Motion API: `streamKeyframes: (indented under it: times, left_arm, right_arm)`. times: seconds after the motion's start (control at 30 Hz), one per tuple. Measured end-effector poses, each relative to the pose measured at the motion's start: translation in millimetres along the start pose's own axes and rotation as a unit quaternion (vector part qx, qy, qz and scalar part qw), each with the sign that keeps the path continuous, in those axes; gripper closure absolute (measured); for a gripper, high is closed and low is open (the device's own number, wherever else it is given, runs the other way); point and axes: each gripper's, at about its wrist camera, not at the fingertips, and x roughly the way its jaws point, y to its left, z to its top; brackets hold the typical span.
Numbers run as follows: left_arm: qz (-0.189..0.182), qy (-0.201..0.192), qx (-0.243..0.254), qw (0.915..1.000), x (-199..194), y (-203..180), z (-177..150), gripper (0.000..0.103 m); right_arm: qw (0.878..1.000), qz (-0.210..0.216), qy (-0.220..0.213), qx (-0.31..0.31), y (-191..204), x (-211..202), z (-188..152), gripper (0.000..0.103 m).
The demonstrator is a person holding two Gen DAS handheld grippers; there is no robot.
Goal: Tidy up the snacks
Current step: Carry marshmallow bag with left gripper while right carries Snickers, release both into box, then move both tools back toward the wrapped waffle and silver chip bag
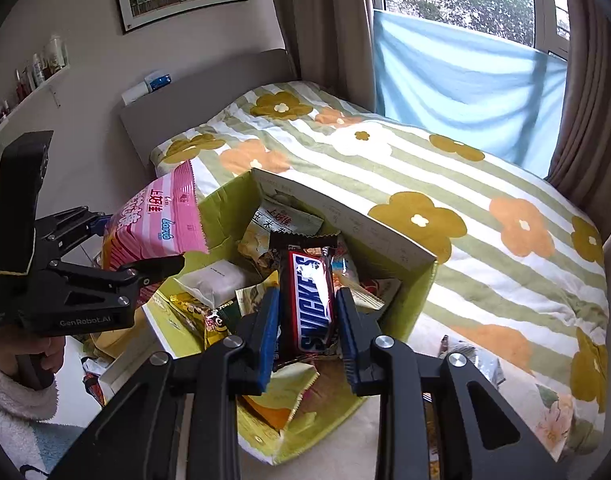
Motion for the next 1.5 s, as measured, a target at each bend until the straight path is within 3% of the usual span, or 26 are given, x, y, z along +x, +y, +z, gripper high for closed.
streamKeyframes:
  times: [0.17,0.27,0.3,0.6,0.77,0.83,0.9,0.97,1.5]
  left_arm:
    - [-0.040,0.025,0.004,0.9989,26.6,20.6,3.3,0.027]
    - [-0.062,0.028,0.031,0.9972,32.9,14.5,7.0,0.002]
    - [-0.056,0.027,0.038,0.9974,32.7,14.1,5.9,0.000]
    - [-0.083,0.051,0.018,0.9950,35.8,20.5,-7.3,0.000]
    - [-0.071,0.044,0.022,0.9963,29.0,19.8,-6.2,0.000]
    - [-0.072,0.041,0.020,0.9964,25.9,18.8,-5.8,0.000]
    - [-0.067,0.039,0.022,0.9967,23.7,18.7,-5.5,0.000]
    - [-0.058,0.032,0.029,0.9974,19.5,16.6,-6.8,0.000]
    - [-0.084,0.023,0.031,0.9958,7.7,14.1,-9.7,0.000]
  right_arm:
    - [0.999,-0.006,0.013,0.042,9.1,21.6,0.8,0.077]
    - [0.998,-0.011,0.017,0.062,12.6,25.9,-0.8,0.077]
    - [0.997,-0.014,0.019,0.070,12.4,26.4,-2.1,0.077]
    - [0.994,-0.028,0.034,0.102,5.4,22.3,-13.5,0.077]
    - [0.993,-0.021,0.037,0.113,5.2,21.9,-17.4,0.077]
    - [0.992,-0.024,0.040,0.119,4.8,24.2,-18.5,0.070]
    - [0.991,-0.027,0.034,0.125,3.8,22.2,-20.9,0.035]
    - [0.992,-0.020,0.026,0.126,4.0,17.7,-23.6,0.023]
    - [0.988,-0.057,0.008,0.144,-0.2,-13.3,-33.4,0.022]
